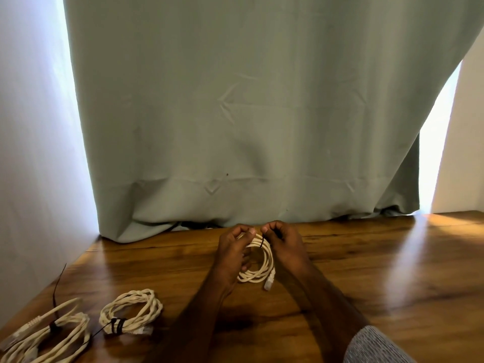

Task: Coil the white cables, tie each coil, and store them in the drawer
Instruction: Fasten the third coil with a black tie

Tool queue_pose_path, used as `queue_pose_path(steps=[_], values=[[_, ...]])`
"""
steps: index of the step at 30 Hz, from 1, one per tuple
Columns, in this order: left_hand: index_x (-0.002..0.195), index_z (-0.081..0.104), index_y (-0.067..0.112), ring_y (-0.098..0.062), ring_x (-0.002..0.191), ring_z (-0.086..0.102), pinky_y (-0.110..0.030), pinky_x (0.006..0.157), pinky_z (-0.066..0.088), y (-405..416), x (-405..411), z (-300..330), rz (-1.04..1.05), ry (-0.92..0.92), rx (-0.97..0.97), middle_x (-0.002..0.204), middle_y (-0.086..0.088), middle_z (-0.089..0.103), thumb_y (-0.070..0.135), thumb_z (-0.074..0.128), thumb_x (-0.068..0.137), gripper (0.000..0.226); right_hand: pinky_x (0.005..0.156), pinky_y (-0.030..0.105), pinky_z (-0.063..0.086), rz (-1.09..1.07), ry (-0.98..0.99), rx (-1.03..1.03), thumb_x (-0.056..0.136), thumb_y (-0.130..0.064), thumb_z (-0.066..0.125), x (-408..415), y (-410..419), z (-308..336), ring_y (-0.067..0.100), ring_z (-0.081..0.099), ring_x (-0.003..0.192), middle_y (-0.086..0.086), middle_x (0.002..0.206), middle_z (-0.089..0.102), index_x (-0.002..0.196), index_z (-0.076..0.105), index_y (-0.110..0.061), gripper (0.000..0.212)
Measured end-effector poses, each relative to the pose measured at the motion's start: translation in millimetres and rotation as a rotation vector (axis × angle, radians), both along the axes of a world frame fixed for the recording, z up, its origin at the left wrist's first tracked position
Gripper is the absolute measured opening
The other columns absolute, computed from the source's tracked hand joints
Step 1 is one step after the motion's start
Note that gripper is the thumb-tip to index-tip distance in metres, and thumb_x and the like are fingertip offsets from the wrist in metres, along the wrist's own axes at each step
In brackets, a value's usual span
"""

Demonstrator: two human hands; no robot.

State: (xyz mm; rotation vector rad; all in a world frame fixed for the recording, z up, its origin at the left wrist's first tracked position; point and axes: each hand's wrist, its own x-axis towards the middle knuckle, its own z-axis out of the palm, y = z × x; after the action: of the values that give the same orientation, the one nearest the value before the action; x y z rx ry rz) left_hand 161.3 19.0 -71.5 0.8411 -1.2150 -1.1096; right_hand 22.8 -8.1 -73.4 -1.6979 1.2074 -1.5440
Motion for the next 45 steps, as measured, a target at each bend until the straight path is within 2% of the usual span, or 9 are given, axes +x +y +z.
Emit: queue_pose_path(steps=[2, 5, 10, 17, 21, 27, 35, 41, 45], values=[[0.09, 0.066, 0.017, -0.013, 0.046, 0.045, -0.02, 0.043, 0.029, -3.6, -1.3, -2.0, 0.056, -0.09, -0.033, 0.069, -0.008, 0.059, 0.019, 0.061, 0.095, 0.008, 0.068, 0.021, 0.05, 0.001, -0.011, -0.027, 0.099, -0.013, 0.061, -0.6, 0.4, 5.9, 0.003, 0.065, 0.072, -0.002, 0.08, 0.071, 0.092, 0.071, -0.011, 0.012], [0.097, 0.073, 0.021, -0.01, 0.051, 0.052, -0.02, 0.041, 0.036, -3.9, -4.6, -1.6, 0.108, -0.134, -0.102, 0.07, 0.0, 0.065, 0.013, 0.06, 0.094, 0.015, 0.069, 0.013, 0.049, -0.008, -0.009, -0.105, 0.099, -0.009, 0.061, -1.0, 4.5, 11.6, -0.002, 0.064, 0.073, -0.002, 0.083, 0.071, 0.093, 0.071, -0.011, 0.012], [0.093, 0.075, 0.018, -0.009, 0.04, 0.039, -0.022, 0.044, 0.03, -4.1, -3.5, -4.8, 0.129, -0.109, -0.054, 0.054, -0.001, 0.053, 0.012, 0.06, 0.096, 0.016, 0.069, 0.013, 0.049, -0.022, 0.058, -0.193, 0.097, -0.008, 0.064, 1.4, 9.2, 10.6, 0.001, 0.065, 0.074, -0.005, 0.08, 0.071, 0.088, 0.069, -0.018, 0.015], [0.09, 0.074, 0.007, 0.0, 0.045, 0.052, -0.015, 0.048, 0.038, -2.9, -6.3, -4.1, 0.212, -0.19, -0.236, 0.054, 0.012, 0.06, 0.017, 0.067, 0.093, 0.012, 0.067, 0.01, 0.046, -0.009, 0.095, -0.228, 0.098, -0.01, 0.063, 3.2, 9.9, 12.0, -0.001, 0.065, 0.075, -0.007, 0.079, 0.069, 0.09, 0.069, -0.015, 0.011], [0.1, 0.073, 0.02, -0.001, 0.051, 0.055, -0.014, 0.049, 0.039, -6.0, -8.3, -5.0, 0.228, -0.173, -0.226, 0.062, 0.012, 0.063, 0.014, 0.066, 0.093, 0.012, 0.068, 0.013, 0.05, 0.01, 0.101, -0.209, 0.099, -0.011, 0.062, 5.4, 10.1, 12.3, 0.003, 0.067, 0.078, -0.005, 0.083, 0.071, 0.093, 0.07, -0.013, 0.011], [0.095, 0.071, 0.007, -0.002, 0.04, 0.044, -0.021, 0.042, 0.035, -2.4, -7.6, -4.0, 0.203, -0.135, -0.16, 0.051, 0.011, 0.056, 0.01, 0.063, 0.094, 0.009, 0.069, 0.013, 0.049, -0.029, 0.01, -0.24, 0.098, -0.007, 0.062, 4.6, 12.5, 16.1, 0.002, 0.065, 0.076, -0.007, 0.08, 0.069, 0.089, 0.068, -0.019, 0.016], [0.09, 0.072, 0.006, -0.002, 0.048, 0.05, -0.02, 0.047, 0.038, -4.5, -4.5, -6.4, 0.242, -0.079, -0.096, 0.058, 0.009, 0.059, 0.012, 0.067, 0.091, 0.008, 0.074, 0.02, 0.054, 0.176, -0.134, -0.169, 0.092, -0.007, 0.071, 3.7, 18.7, 14.2, 0.01, 0.07, 0.082, 0.003, 0.084, 0.074, 0.098, 0.073, -0.017, 0.012], [0.09, 0.072, 0.008, -0.005, 0.05, 0.055, -0.016, 0.042, 0.038, -4.4, -1.6, -8.4, 0.262, -0.001, -0.046, 0.07, -0.004, 0.067, 0.01, 0.065, 0.091, 0.007, 0.076, 0.024, 0.058, 0.316, -0.166, -0.05, 0.078, -0.002, 0.082, 1.6, 26.9, 10.1, 0.017, 0.072, 0.085, 0.013, 0.092, 0.076, 0.104, 0.074, -0.006, 0.027], [0.086, 0.071, 0.011, -0.008, 0.047, 0.051, -0.022, 0.041, 0.037, -7.8, 0.5, -9.8, 0.259, 0.006, -0.032, 0.069, -0.006, 0.065, 0.012, 0.067, 0.09, 0.006, 0.08, 0.028, 0.059, 0.29, -0.126, -0.041, 0.085, -0.005, 0.077, 2.1, 29.6, 10.5, 0.017, 0.075, 0.089, 0.004, 0.092, 0.079, 0.098, 0.078, -0.016, 0.017]])
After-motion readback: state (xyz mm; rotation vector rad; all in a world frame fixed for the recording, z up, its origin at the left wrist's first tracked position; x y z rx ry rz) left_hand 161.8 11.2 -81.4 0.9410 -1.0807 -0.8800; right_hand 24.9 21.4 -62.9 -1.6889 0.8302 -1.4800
